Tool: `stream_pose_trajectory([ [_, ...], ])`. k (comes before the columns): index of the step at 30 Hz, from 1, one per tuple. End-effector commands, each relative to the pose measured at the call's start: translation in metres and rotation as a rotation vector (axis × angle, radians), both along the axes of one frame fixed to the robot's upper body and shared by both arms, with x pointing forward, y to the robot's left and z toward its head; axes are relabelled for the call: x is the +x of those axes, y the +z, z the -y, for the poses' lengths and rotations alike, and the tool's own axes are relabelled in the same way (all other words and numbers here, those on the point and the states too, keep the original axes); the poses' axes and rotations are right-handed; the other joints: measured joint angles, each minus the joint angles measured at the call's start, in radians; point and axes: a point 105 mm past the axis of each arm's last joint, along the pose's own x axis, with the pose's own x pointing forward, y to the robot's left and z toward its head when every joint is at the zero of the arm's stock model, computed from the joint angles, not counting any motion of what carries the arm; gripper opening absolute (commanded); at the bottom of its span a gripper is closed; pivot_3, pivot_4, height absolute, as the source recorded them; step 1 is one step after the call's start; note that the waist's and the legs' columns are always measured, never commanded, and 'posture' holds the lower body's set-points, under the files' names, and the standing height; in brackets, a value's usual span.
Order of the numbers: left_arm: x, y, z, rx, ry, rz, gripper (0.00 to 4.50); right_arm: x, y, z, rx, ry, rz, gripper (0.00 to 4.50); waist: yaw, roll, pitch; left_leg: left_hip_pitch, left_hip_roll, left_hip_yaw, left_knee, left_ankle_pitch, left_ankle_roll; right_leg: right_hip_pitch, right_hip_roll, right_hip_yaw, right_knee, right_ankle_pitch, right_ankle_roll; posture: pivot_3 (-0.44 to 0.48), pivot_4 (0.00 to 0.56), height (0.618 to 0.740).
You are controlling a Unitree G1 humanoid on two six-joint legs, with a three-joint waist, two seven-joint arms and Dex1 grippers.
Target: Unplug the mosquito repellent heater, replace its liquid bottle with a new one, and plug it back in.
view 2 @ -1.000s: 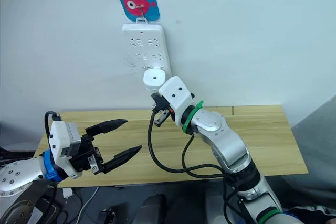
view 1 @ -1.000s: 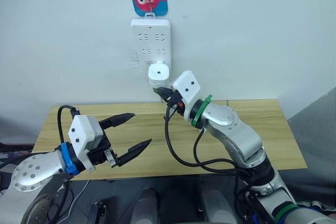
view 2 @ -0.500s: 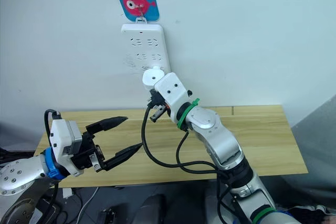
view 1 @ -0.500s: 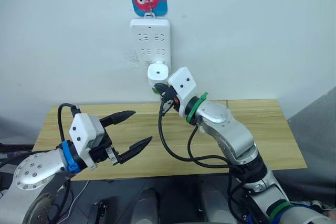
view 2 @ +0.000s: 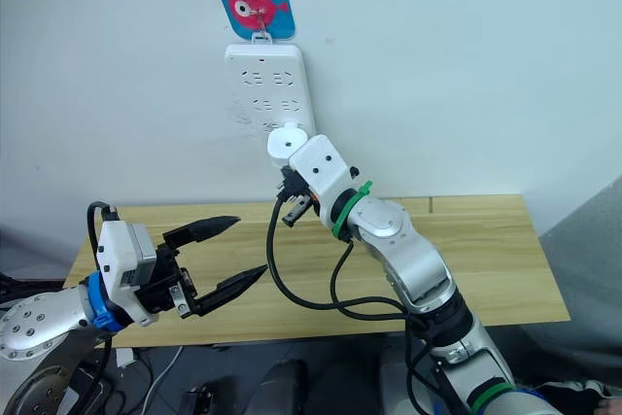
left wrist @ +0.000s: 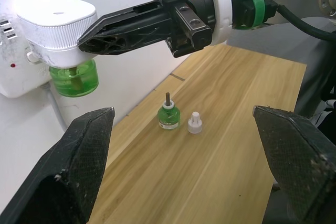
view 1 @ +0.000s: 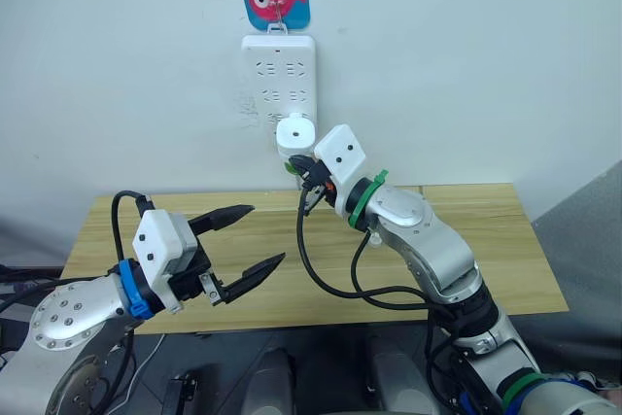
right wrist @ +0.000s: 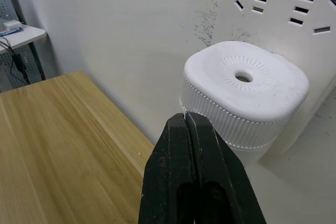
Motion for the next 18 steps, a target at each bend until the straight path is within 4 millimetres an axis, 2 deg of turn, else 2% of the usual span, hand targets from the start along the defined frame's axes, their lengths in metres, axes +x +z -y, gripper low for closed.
stream_pose_trajectory([
  [1,-0.001,0.004,0.002,0.010,-0.011,0.034,4.50,0.007,0.015,0.012,0.030,-0.071,0.049,0.02,0.001,0.000,0.000,0.000,0.000,0.000,0.000,0.000,0.000,0.000,0.000,0.000,0.000,0.000,0.000,-0.033,0.203,0.725],
  [6,-0.001,0.004,0.002,0.010,-0.014,0.034,4.50,0.008,0.014,0.013,0.020,-0.076,0.040,0.02,0.001,0.000,0.000,0.000,0.000,0.000,0.000,0.000,0.000,0.000,0.000,0.000,0.000,0.000,0.000,-0.032,0.205,0.725],
  [13,0.000,0.003,0.002,0.012,-0.018,0.039,4.50,-0.007,0.019,0.009,0.054,0.029,-0.008,0.02,0.000,0.000,0.000,0.000,0.000,0.000,0.000,0.000,0.000,0.000,0.000,0.000,0.000,0.000,0.000,-0.037,0.206,0.725],
  [18,0.001,0.003,0.002,0.011,-0.021,0.040,4.50,-0.007,0.018,0.010,0.034,0.024,-0.001,0.02,-0.001,0.000,0.000,0.000,0.000,0.000,-0.001,0.000,0.000,0.000,0.000,0.000,-0.001,0.000,0.000,-0.037,0.205,0.725],
])
